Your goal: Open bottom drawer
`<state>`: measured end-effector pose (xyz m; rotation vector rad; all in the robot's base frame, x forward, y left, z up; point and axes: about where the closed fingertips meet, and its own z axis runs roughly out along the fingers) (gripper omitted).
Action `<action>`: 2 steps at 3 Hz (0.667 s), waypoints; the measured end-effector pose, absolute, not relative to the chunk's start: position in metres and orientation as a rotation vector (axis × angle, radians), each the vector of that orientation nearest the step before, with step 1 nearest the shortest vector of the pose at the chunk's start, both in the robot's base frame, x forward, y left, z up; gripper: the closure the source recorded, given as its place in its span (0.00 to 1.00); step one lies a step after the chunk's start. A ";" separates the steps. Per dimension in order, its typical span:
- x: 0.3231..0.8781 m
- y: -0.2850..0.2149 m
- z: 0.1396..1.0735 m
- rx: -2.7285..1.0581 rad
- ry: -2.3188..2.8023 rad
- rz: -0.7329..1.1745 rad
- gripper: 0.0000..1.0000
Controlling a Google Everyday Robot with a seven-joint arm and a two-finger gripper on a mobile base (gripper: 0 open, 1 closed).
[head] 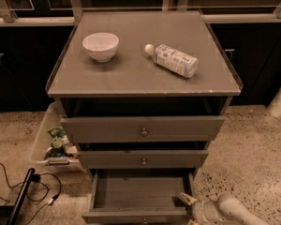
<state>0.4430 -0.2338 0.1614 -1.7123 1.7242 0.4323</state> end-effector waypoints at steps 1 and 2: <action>0.443 -0.234 0.161 -1.713 1.724 0.433 0.00; 0.435 -0.242 0.189 -1.731 1.694 0.383 0.00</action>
Offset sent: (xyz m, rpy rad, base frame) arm -0.0216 -0.0293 0.0880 -0.0605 -0.1361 0.0256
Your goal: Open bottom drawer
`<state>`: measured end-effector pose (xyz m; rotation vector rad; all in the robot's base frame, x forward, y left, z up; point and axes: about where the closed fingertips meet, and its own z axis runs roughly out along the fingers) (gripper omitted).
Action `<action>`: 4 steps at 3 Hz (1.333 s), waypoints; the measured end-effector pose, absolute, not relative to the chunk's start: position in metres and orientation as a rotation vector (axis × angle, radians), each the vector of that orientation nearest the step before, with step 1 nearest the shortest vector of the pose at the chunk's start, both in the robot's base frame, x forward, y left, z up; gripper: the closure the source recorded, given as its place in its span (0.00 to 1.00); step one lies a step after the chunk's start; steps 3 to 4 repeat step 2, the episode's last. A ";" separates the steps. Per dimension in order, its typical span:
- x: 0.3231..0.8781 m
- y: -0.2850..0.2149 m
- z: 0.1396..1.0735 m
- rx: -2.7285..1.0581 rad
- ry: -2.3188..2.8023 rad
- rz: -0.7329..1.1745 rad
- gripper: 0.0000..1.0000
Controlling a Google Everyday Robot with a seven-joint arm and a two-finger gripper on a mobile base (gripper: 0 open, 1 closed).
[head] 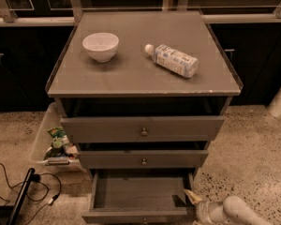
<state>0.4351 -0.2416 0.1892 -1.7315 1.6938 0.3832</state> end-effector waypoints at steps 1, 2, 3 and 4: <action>0.420 -0.259 0.250 -1.755 1.625 0.251 0.00; 0.404 -0.266 0.297 -1.760 1.558 0.165 0.00; 0.404 -0.266 0.297 -1.760 1.558 0.165 0.00; 0.404 -0.266 0.297 -1.760 1.558 0.165 0.00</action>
Offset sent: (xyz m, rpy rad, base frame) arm -0.0529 -0.0356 0.1801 -0.0680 -0.3436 0.0273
